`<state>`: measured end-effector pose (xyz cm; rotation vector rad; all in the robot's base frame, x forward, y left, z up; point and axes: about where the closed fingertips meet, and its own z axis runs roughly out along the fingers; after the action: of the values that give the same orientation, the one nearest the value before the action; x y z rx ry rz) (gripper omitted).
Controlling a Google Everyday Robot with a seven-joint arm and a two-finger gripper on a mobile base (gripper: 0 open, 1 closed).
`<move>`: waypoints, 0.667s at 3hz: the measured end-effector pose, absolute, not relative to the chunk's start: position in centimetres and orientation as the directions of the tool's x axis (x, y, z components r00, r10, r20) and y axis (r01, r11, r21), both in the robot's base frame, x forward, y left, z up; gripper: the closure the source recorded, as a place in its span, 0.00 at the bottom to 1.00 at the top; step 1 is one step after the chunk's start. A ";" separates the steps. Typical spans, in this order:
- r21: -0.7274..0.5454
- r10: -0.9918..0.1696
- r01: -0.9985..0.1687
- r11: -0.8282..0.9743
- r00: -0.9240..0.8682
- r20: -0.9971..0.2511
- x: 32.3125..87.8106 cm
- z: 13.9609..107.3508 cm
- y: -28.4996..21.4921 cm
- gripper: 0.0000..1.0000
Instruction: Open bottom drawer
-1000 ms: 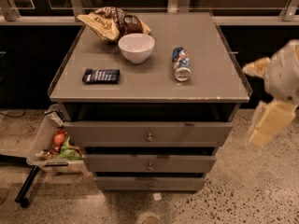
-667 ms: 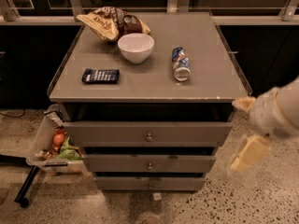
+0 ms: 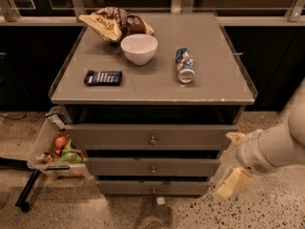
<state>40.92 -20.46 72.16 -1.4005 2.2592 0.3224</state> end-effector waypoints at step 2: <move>0.036 -0.701 -0.870 0.492 -0.420 -0.576 38.3 66.4 -18.4 0.00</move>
Offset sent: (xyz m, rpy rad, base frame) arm -0.0398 0.0408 -0.1739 0.3555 0.0757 -0.1528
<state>38.30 -18.41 66.44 -1.2924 2.2456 0.4540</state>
